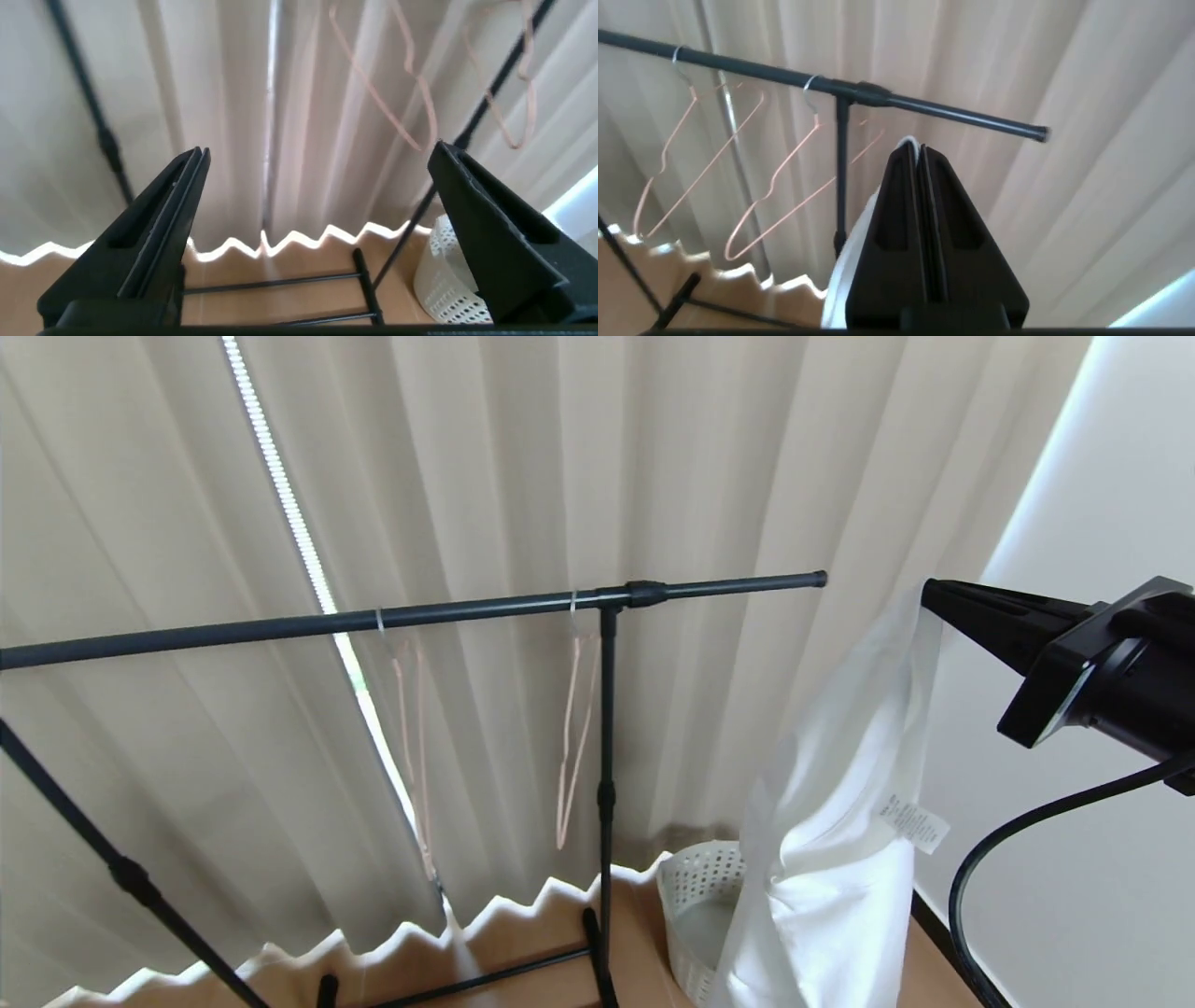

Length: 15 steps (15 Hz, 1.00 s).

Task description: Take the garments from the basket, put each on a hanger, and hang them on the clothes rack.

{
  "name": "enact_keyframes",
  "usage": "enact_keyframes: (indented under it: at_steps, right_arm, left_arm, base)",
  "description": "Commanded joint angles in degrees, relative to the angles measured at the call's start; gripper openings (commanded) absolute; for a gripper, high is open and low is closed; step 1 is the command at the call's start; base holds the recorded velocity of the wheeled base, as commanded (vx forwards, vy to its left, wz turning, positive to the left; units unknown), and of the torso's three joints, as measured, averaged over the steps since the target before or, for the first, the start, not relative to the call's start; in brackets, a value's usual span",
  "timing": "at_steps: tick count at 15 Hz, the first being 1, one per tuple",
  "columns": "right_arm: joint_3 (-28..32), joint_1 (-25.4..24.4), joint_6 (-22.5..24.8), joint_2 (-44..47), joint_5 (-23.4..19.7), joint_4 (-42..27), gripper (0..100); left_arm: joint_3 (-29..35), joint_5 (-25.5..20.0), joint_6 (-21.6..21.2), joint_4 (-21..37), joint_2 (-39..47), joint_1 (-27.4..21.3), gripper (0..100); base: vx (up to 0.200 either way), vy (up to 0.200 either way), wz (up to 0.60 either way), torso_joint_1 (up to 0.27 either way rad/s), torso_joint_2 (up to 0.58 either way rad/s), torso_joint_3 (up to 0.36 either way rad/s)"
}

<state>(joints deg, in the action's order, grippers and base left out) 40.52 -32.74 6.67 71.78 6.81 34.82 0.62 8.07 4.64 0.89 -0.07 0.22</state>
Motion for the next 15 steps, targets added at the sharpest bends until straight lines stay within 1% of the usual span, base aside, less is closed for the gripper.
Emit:
enact_keyframes:
  at_steps: [1,4,11,15]
  right_arm:
    - [0.0,0.0,0.0,0.1,0.0,0.3,0]
    - [0.0,0.0,0.0,0.2,0.0,0.3,0]
    - [-0.1,0.0,0.0,0.2,-0.1,0.3,0]
    - [-0.1,0.0,0.0,0.2,-0.2,0.3,0]
  left_arm:
    - [0.0,0.0,0.0,0.0,0.1,0.0,100]
    - [0.0,-0.1,0.0,0.0,0.1,0.0,100]
    - [0.0,-0.1,0.0,0.0,0.1,0.0,100]
    - [0.1,0.0,0.2,0.0,0.1,0.0,100]
  base:
    - [0.000,0.000,0.60,0.012,0.00,-0.002]
    - [0.000,0.000,0.00,0.000,0.00,0.000]
    - [-0.200,0.000,0.00,0.000,0.00,0.002]
    - [0.000,0.000,0.00,0.000,0.00,0.000]
